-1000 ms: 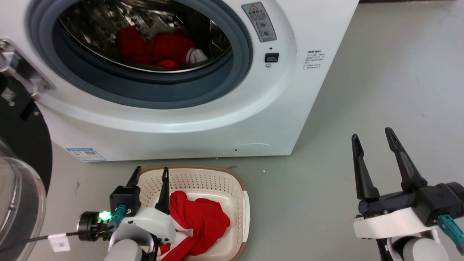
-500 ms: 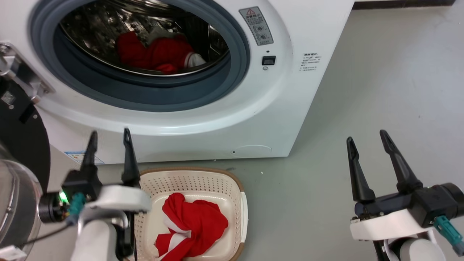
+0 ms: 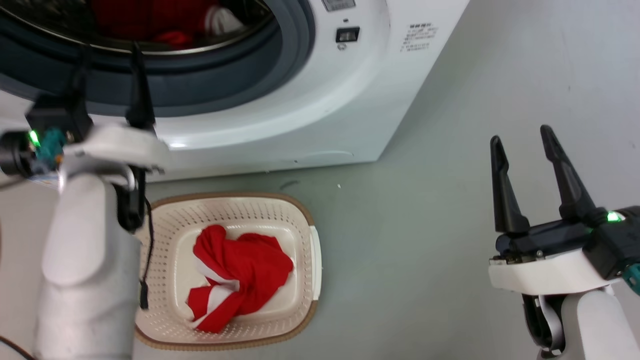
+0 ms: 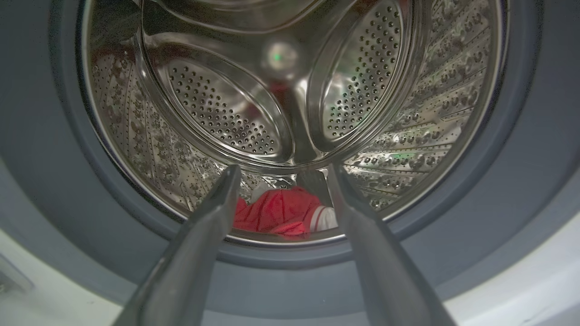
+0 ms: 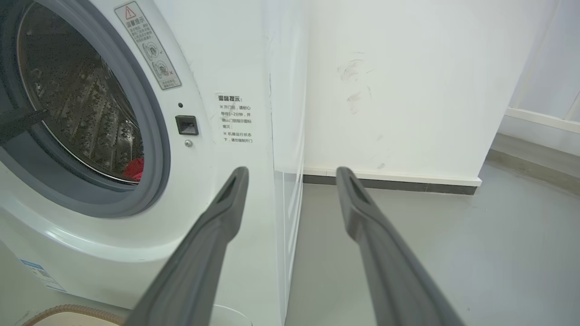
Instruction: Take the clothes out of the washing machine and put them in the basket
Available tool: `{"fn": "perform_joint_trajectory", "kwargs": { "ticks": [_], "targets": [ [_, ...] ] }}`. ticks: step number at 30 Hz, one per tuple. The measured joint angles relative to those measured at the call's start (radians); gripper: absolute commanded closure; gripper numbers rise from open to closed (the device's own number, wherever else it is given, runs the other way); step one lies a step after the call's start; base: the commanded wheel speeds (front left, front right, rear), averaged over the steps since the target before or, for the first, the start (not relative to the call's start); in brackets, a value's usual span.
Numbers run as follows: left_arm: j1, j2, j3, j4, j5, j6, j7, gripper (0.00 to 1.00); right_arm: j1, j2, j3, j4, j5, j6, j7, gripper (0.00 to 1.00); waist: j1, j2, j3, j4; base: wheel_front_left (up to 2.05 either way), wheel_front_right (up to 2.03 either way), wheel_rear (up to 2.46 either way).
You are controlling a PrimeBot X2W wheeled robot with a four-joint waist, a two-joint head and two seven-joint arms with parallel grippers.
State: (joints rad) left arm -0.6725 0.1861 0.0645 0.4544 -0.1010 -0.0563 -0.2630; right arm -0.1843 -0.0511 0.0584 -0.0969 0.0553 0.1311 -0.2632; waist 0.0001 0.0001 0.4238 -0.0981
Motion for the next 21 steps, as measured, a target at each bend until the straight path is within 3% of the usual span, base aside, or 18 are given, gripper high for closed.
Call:
{"fn": "perform_joint_trajectory", "kwargs": {
  "ticks": [6,12,21],
  "targets": [
    [-0.188,0.044,-0.023,0.155,0.019,-0.014,0.01,0.0,-0.035,0.0,-0.007,-0.011,0.018,0.0,0.0,0.0,0.0,0.0,0.085,-0.029,0.0,0.0,0.0],
    [-0.442,0.091,-0.035,0.324,0.021,-0.029,0.088,0.0,-0.083,0.0,-0.012,-0.034,0.044,0.0,0.0,0.0,0.0001,0.0,0.185,-0.062,0.0,0.0,0.0],
    [-0.764,0.164,-0.067,0.532,0.016,-0.052,0.281,0.0,-0.147,0.0,-0.031,-0.066,0.091,0.0,0.0,0.0,0.0001,0.0,0.331,-0.108,0.0,0.0,0.0]
  ]
}}
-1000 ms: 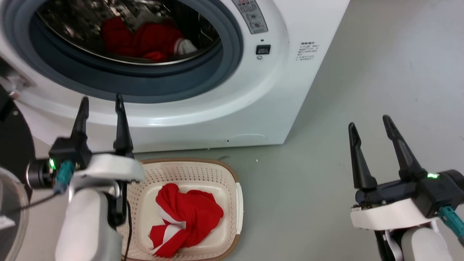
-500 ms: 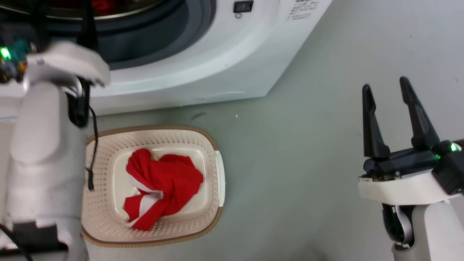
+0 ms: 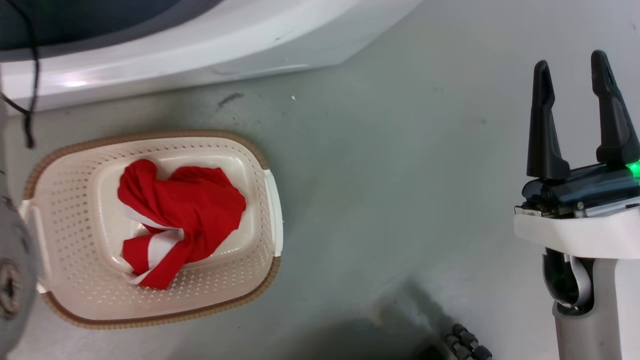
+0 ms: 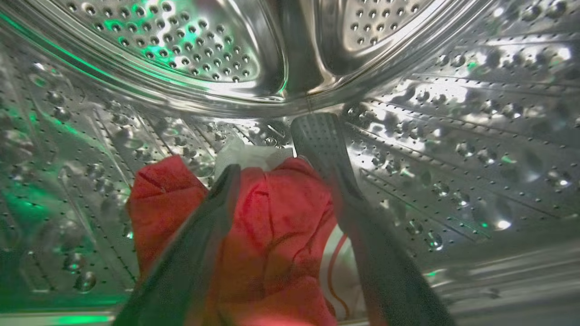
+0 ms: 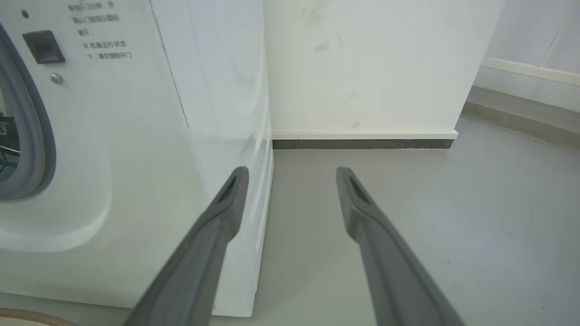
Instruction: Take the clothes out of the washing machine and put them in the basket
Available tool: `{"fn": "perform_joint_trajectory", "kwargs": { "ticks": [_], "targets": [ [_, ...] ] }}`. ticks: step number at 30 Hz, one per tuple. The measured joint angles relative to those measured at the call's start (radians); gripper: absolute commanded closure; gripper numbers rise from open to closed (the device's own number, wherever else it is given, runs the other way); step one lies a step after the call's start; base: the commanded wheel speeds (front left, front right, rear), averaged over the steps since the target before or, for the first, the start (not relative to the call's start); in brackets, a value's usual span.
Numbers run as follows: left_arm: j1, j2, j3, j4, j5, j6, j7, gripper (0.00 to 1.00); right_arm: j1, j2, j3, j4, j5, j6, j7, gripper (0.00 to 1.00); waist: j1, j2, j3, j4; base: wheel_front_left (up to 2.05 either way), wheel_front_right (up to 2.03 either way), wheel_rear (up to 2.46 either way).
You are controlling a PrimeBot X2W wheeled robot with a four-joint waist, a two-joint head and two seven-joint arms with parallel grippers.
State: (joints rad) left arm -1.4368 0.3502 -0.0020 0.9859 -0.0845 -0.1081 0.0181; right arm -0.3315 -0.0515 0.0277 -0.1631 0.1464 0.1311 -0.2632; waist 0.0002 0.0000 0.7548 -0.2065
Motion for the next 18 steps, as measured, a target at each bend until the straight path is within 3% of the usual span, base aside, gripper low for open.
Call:
{"fn": "perform_joint_trajectory", "kwargs": {
  "ticks": [12,18],
  "targets": [
    [-0.315,0.053,-0.078,0.182,0.019,-0.015,0.398,0.0,-0.035,0.0,0.001,-0.042,0.058,0.0,0.0,0.0,0.0,0.0,0.137,-0.059,0.0,0.0,0.0],
    [-0.41,0.057,-0.118,0.212,0.044,-0.005,0.511,0.0,-0.039,0.0,0.007,-0.06,0.073,0.0,0.0,0.0,0.0,0.0,0.184,-0.073,0.0,0.0,0.0]
  ]
}}
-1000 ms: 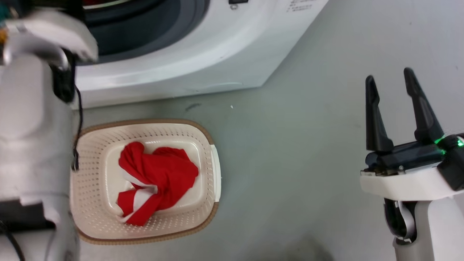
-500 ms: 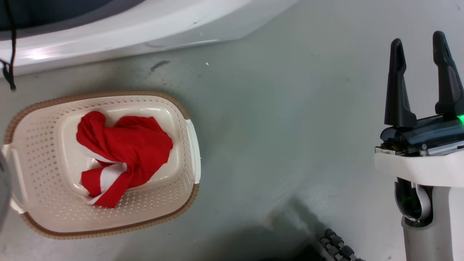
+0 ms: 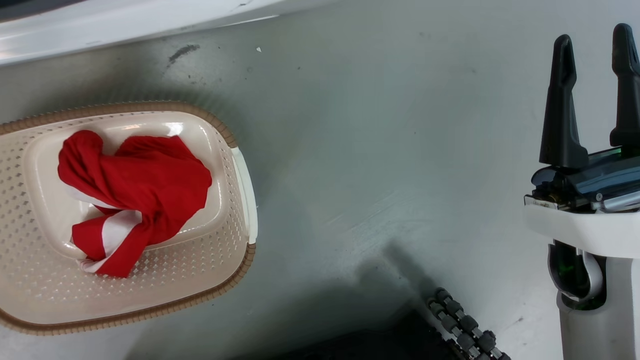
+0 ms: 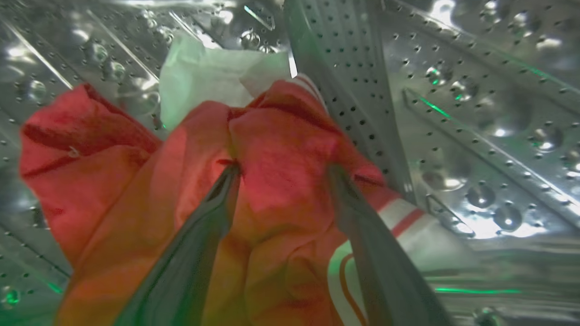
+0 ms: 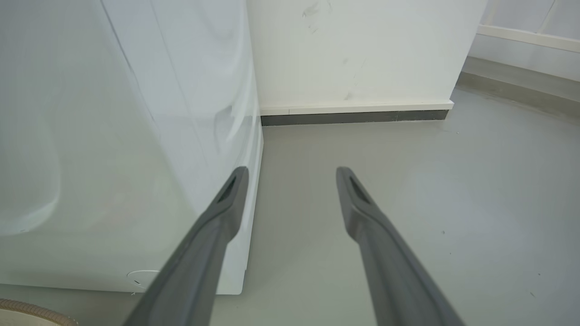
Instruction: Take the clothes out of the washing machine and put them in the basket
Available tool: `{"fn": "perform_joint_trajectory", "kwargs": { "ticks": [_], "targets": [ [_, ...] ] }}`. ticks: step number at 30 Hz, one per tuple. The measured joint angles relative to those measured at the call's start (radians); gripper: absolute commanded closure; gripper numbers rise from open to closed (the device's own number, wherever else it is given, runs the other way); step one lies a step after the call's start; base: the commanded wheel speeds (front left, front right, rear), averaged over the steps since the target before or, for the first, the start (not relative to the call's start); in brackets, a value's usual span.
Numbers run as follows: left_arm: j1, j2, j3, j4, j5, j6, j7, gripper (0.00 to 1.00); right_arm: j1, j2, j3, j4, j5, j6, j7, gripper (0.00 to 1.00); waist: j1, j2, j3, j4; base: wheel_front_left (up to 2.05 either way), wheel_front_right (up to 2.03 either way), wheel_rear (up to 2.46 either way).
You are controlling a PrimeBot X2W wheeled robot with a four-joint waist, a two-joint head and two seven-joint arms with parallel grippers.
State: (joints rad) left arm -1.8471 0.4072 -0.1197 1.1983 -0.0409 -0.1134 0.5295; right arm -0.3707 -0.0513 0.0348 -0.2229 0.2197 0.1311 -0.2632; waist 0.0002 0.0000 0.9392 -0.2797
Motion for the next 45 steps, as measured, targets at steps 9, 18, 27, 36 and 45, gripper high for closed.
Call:
{"fn": "perform_joint_trajectory", "kwargs": {
  "ticks": [9,18,27,36,45],
  "targets": [
    [-0.05,0.008,-0.03,0.024,0.011,0.017,0.056,0.0,-0.004,0.0,0.008,-0.024,0.021,0.0,0.0,0.0,-0.0001,0.0,0.052,-0.021,0.0,0.0,0.0],
    [-0.066,0.019,-0.05,0.035,0.01,0.015,0.059,1.0,-0.013,0.0,0.001,-0.028,0.027,0.0,0.0,0.0,-0.0007,0.0,0.069,-0.02,0.0,0.0,0.0],
    [-0.034,0.024,-0.073,0.029,-0.007,-0.002,-0.081,1.0,-0.015,0.0,0.002,-0.02,0.018,0.0,0.0,0.0,0.0,0.0,0.045,-0.004,0.0,0.0,0.0],
    [0.102,0.008,-0.086,0.037,-0.052,-0.013,-0.305,1.0,0.006,0.0,-0.002,0.007,-0.024,0.0,0.0,0.0,0.0,0.0,-0.056,0.023,0.0,0.0,0.0],
    [0.342,-0.073,-0.195,0.01,-0.172,-0.016,-0.52,1.0,0.079,0.001,0.001,0.062,-0.089,0.0,0.0,0.0,-0.0001,0.0,-0.226,0.087,0.0,0.0,0.0]
  ]
}}
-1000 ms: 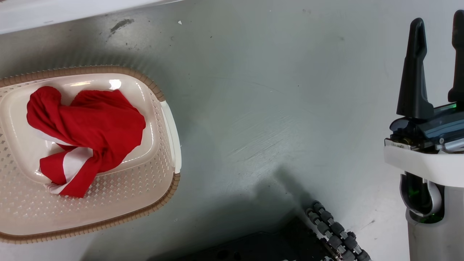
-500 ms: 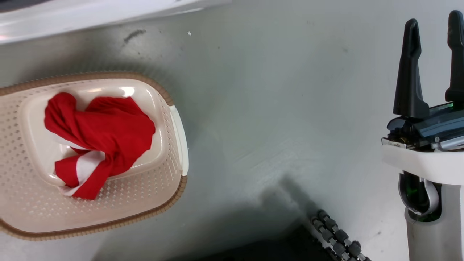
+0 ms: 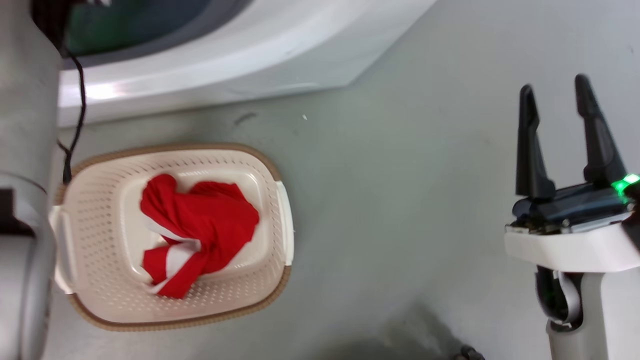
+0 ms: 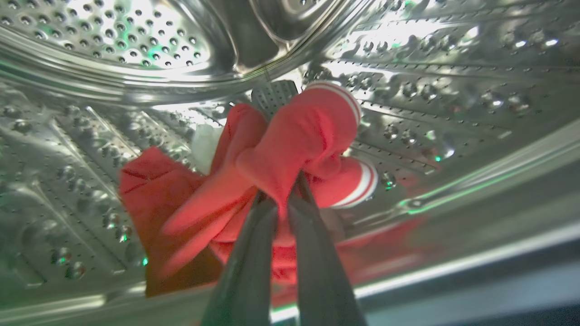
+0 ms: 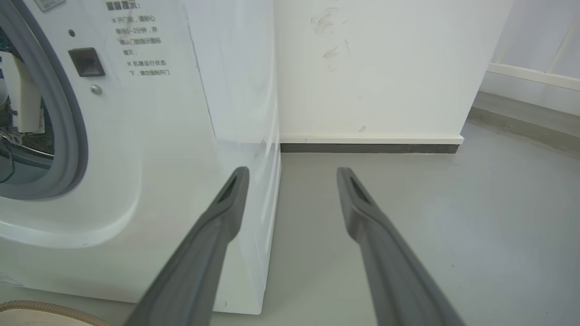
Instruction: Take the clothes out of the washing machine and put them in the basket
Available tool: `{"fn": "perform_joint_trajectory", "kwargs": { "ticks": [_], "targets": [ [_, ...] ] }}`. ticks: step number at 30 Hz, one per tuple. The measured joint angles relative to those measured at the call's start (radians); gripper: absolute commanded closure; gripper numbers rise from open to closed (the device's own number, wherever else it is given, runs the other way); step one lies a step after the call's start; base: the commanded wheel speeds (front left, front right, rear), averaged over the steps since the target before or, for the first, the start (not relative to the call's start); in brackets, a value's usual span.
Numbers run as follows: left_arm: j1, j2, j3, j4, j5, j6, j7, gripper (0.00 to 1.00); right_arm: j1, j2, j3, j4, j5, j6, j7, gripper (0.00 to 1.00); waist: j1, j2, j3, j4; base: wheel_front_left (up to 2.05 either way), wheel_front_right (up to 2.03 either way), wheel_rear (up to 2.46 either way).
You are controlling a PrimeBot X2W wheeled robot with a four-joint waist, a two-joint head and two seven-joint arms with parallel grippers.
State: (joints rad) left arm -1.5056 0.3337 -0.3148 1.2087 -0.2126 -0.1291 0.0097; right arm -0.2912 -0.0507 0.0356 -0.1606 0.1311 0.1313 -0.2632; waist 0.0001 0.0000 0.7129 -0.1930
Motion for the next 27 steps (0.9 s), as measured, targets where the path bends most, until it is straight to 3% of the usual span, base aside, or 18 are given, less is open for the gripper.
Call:
{"fn": "perform_joint_trajectory", "kwargs": {
  "ticks": [13,21,27],
  "targets": [
    [0.399,-0.017,-0.139,-0.153,-0.244,0.0,-0.214,1.0,0.11,0.0,0.009,0.044,-0.058,0.0,0.0,0.0,-0.0001,0.0,-0.239,0.083,0.0,0.0,0.0],
    [0.636,0.0,-0.169,-0.278,-0.262,0.005,-0.266,1.0,0.181,0.0,0.012,0.065,-0.071,0.0,0.0,0.0,-0.0002,0.0,-0.375,0.119,0.0,0.0,0.0],
    [0.849,-0.006,-0.16,-0.444,-0.27,0.055,-0.27,1.0,0.238,0.0,0.02,0.082,-0.077,0.0,0.0,0.0,-0.0003,0.0,-0.481,0.142,0.0,0.0,0.0]
  ]
}}
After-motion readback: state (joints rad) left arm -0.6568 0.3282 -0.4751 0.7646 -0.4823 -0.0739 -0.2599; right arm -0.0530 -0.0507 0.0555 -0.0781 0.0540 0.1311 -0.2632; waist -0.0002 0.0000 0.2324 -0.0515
